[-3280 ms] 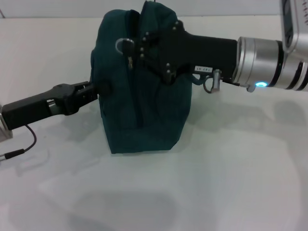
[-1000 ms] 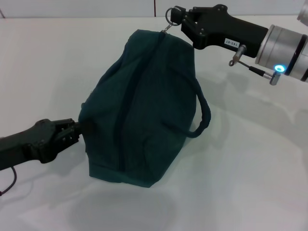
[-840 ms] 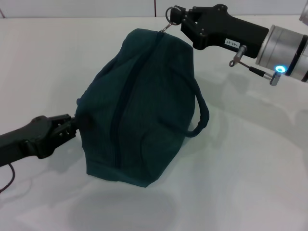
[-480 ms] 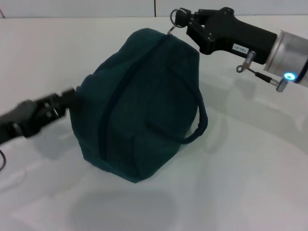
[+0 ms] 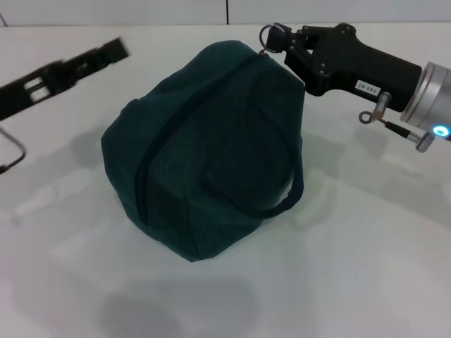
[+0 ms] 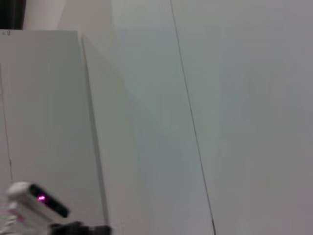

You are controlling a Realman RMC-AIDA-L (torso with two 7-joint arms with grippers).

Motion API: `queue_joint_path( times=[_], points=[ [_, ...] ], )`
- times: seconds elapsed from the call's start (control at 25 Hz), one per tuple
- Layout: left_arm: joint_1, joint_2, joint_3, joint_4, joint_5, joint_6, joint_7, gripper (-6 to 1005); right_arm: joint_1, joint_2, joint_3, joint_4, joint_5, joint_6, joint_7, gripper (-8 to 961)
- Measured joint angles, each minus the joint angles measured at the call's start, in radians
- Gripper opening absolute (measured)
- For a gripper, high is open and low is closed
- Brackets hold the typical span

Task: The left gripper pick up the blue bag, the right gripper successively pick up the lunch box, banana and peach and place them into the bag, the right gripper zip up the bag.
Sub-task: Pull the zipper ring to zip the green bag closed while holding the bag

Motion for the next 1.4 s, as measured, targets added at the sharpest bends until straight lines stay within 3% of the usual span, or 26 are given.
queue_joint_path(
  times=[0.08,0.4,0.52,0.72,1.2,1.28,1.4],
  points=[
    [-0.046,0.0,0.001,0.0,0.034,-0.042,-0.025,816,-0.002,0.0,0.0,0.003,0.0,-0.008,-0.001,65],
    [-0.183,-0.009,0.008,-0.013,0.173,-0.111,-0.093,873,-0.003,0.002,0.005,0.009,-0.001,-0.016,-0.005,68],
    [-0.208,-0.009,0.065,-0.013,0.183,-0.143,-0.137,895,-0.003,0.002,0.005,0.009,-0.001,-0.017,-0.007,69],
    [-0.222,-0.009,0.165,-0.007,0.186,-0.186,-0.191,865,-0.004,0.002,0.004,0.009,-0.001,-0.017,-0.009,70],
    [-0.226,0.002,0.229,-0.004,0.198,-0.209,-0.303,792,-0.013,0.002,0.004,0.011,0.005,-0.017,-0.011,74],
    [-0.226,0.002,0.23,-0.004,0.198,-0.21,-0.305,563,-0.014,0.002,0.004,0.011,0.007,-0.018,-0.012,74],
    [-0.223,0.001,0.228,-0.004,0.193,-0.212,-0.301,496,-0.014,0.002,0.004,0.012,0.008,-0.025,-0.012,75]
  ],
)
